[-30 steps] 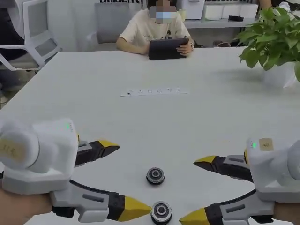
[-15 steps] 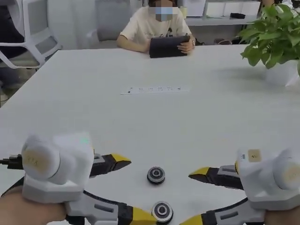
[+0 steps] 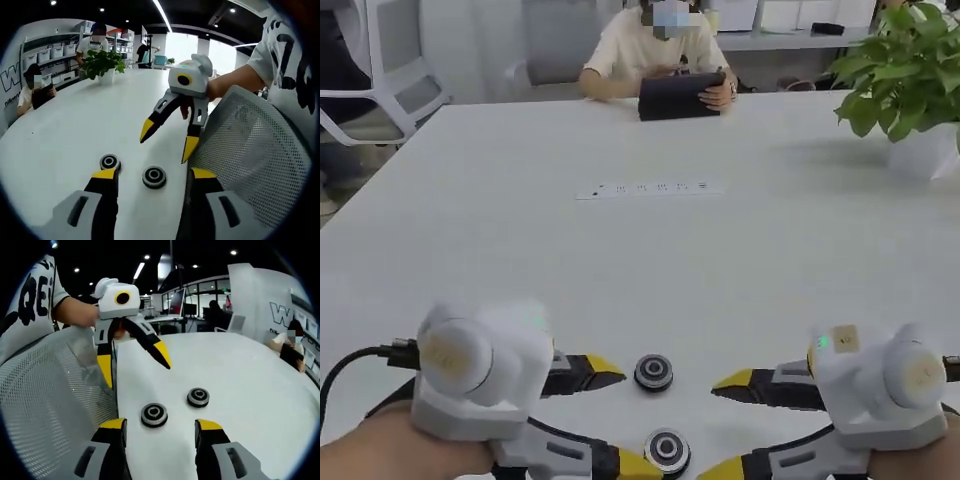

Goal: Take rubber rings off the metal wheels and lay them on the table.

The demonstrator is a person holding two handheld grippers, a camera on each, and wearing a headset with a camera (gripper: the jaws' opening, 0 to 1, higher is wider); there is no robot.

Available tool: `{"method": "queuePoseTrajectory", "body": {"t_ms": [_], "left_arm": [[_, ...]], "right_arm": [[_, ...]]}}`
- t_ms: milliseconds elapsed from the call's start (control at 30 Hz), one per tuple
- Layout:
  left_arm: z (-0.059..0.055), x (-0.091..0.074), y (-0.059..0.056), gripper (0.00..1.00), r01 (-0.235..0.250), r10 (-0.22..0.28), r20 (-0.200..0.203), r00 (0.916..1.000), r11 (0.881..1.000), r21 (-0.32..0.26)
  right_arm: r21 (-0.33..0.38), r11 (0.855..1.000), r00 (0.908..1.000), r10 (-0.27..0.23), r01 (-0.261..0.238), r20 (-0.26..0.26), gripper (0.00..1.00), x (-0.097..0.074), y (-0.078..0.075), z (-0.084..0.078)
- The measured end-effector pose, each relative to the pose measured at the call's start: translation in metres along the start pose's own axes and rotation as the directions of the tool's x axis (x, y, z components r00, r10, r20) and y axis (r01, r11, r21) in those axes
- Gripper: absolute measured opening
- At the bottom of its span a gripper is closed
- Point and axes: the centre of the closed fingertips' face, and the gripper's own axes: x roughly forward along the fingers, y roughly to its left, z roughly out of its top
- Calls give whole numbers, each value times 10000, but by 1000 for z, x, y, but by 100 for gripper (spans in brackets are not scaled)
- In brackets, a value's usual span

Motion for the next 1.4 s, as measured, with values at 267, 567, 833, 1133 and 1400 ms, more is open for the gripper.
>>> {"method": "queuePoseTrajectory", "body": {"t_ms": [267,567,833,1133,1400], "left_arm": [[-7,7,0,45,200,-202,-229,9995,9998,-99],[-12,16,2,35,305,-314,-391,9987,9992,-251],[-20,26,-5,27,587,-591,-764,9953,9982,-78],[-23,36,-8,18,722,-715,-954,9929,9974,38],[-27,39,-5,14,553,-525,-1138,9921,9982,214]], "right_arm": [[53,9998,9999,168,-168,-36,48,9,0,-3],[313,9990,9994,325,-322,-82,43,14,1,-9],[477,9979,9990,434,-431,-61,39,17,3,-12],[488,9976,9987,505,-500,-97,38,18,6,-14],[543,9974,9988,479,-474,-80,39,18,6,-14]]}}
